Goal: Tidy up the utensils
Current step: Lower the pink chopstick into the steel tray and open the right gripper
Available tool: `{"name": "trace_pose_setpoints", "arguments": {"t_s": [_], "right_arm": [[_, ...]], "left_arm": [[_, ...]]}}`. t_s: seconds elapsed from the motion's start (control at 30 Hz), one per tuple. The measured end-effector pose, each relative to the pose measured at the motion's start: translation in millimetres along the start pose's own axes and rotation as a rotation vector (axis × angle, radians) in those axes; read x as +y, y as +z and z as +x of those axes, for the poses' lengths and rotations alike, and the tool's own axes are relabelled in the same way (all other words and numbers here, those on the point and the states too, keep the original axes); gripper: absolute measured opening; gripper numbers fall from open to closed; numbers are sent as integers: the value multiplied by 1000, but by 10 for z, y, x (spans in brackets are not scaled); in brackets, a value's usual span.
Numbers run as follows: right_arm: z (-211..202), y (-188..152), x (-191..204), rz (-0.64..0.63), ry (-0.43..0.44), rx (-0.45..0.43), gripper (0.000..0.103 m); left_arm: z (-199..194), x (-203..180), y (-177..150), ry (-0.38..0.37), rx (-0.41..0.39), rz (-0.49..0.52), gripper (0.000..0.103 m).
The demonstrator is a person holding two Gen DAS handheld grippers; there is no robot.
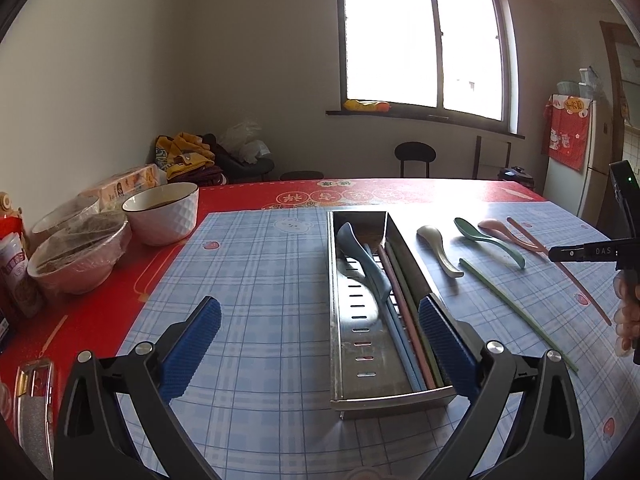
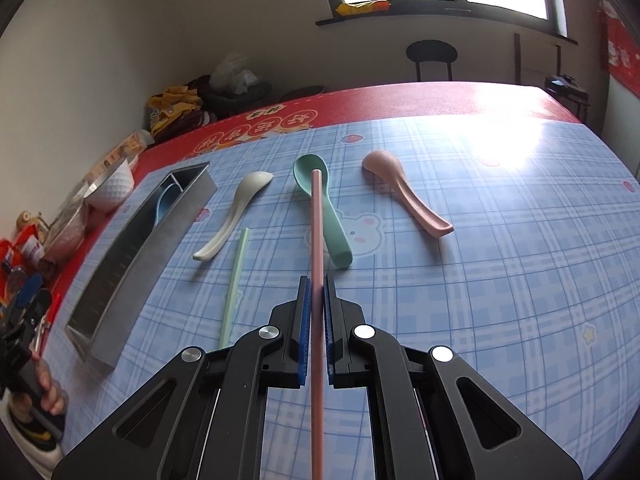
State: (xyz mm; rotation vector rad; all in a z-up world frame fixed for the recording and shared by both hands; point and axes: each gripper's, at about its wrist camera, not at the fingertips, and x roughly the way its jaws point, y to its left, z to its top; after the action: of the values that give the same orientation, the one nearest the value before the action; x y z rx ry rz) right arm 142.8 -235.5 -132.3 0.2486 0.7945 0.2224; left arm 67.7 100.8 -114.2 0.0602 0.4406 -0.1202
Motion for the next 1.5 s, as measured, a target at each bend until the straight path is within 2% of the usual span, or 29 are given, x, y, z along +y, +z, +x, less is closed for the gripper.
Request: {"name": "trace_pose_setpoints", "arguments": {"t_s": [0.2,0.43,0.7,1.03,1.5], "right_arm": [[68,140,451,23,83,33,6],[412,343,1032,114,179,136,6],[791,515,1429,215,163,218,6],[1075,468,1490,308,112,279,6],[1189,405,1518,347,91,307,6]], "left_arm": [[-20,0,9,-18,-11,1,97],[-38,19,12,-26,-19,-12,97],[-41,76,11,-34,-14,-43,97],[-29,120,15,-23,-10,-70,97],[-2,149,13,-25,-2,-80,97]]}}
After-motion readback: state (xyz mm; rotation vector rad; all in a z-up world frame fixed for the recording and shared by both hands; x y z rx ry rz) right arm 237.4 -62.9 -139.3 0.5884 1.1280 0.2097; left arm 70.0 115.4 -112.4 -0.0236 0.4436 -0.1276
